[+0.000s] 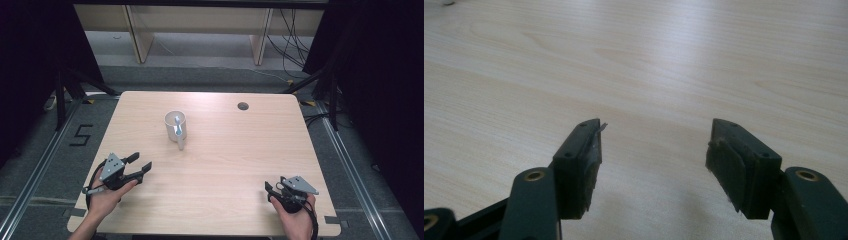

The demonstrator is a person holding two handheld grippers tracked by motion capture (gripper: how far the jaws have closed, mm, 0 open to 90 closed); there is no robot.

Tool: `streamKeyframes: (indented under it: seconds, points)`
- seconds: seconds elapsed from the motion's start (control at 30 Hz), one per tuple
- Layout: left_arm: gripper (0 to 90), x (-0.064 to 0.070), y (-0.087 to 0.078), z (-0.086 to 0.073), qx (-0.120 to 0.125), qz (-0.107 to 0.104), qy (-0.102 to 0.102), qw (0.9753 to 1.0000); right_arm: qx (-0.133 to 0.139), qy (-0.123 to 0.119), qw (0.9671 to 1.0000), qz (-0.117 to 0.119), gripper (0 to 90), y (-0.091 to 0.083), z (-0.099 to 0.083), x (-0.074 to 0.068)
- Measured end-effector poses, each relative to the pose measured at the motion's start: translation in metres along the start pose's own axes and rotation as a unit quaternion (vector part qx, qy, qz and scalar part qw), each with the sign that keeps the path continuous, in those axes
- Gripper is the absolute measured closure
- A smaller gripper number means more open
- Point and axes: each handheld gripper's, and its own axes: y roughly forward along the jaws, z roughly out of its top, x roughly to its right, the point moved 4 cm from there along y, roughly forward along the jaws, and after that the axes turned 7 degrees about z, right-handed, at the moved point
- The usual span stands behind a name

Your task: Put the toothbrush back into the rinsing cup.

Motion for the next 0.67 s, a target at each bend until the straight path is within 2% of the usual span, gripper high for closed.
streamKeyframes:
  seconds: [0.33, 0.43, 0.47, 0.53, 0.57, 0.63, 0.67]
  points:
    - [37.0, -0.007, -0.007, -0.015, -0.003, 0.017, -0.008, 0.9998, 0.004, -0.001, 1.0, -0.008, 39.2, 0.0, 0.0, 0.002]
    - [37.0, -0.008, -0.008, -0.019, 0.002, 0.02, -0.015, 0.9997, 0.006, -0.004, 0.9999, -0.009, 39.2, 0.0, 0.0, 0.002]
    - [36.9, -0.008, -0.007, -0.02, 0.011, 0.022, -0.018, 0.9995, 0.006, -0.003, 0.9999, -0.009, 39.2, 0.0, 0.0, 0.002]
    - [36.8, -0.009, -0.007, -0.022, 0.011, 0.017, -0.015, 0.9997, 0.009, -0.003, 0.9999, -0.009, 39.3, 0.0, 0.001, 0.002]
    - [36.8, -0.009, -0.008, -0.022, 0.012, 0.017, -0.017, 0.9996, 0.001, 0.007, 1.0, -0.003, 39.4, -0.002, 0.001, 0.001]
    - [36.7, -0.01, -0.009, -0.022, 0.012, 0.019, -0.016, 0.9996, 0.003, 0.014, 0.9999, -0.004, 39.5, -0.002, 0.001, 0.001]
    - [36.7, -0.01, -0.009, -0.022, 0.012, 0.019, -0.016, 0.9996, 0.005, 0.003, 0.9999, -0.011, 39.5, -0.002, 0.002, 0.003]
